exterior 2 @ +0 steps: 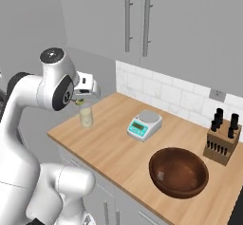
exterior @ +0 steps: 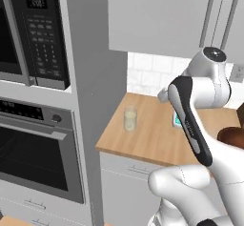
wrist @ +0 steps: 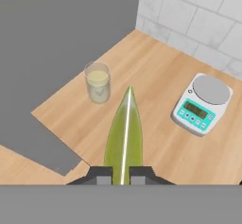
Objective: Grab a lemon wedge from the fridge and one ice cube from the ice bowl, and put them in the glass of lemonade.
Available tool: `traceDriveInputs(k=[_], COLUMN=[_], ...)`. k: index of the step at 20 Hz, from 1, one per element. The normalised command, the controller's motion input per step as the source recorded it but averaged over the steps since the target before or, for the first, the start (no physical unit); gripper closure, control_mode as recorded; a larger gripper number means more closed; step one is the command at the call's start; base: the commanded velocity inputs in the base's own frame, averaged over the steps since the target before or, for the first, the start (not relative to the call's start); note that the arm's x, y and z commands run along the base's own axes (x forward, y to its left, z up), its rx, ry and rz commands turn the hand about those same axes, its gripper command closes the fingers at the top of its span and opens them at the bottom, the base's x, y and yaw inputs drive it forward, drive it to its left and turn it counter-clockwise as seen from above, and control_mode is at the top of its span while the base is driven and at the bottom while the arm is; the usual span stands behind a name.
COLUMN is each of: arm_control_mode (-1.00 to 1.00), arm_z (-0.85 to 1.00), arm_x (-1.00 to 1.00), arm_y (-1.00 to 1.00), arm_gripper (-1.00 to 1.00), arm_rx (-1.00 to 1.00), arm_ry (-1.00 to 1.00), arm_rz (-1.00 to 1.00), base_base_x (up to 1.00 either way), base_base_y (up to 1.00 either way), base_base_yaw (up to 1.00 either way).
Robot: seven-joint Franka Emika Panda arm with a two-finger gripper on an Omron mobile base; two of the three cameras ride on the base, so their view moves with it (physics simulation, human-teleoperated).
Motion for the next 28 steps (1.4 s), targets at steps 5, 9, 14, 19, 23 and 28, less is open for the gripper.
traceDriveInputs(k=[5,9,14,19,23,28], arm_control_mode=[-1.0,-1.0,-1.0,-1.0,-1.0,-1.0], arm_z=[-0.11,-0.03,0.0,0.0,-0.02,-0.24], arm_x=[0.0,0.0,-0.01,0.0,-0.04,-0.15], arm_y=[-0.14,0.0,0.0,0.0,0.0,0.0], arm_gripper=[1.0,1.0,1.0,1.0,1.0,1.0], arm_rx=[-0.01,-0.11,-0.28,-0.36,-0.42,-0.45], arm_ry=[-0.02,0.03,0.12,0.12,0.02,-0.06], arm_rz=[0.22,0.39,0.46,0.48,0.54,0.72], base_base_x=[0.0,0.0,0.0,0.0,0.0,0.0], base_base_y=[0.0,0.0,0.0,0.0,0.0,0.0], base_base_yaw=[0.0,0.0,0.0,0.0,0.0,0.0])
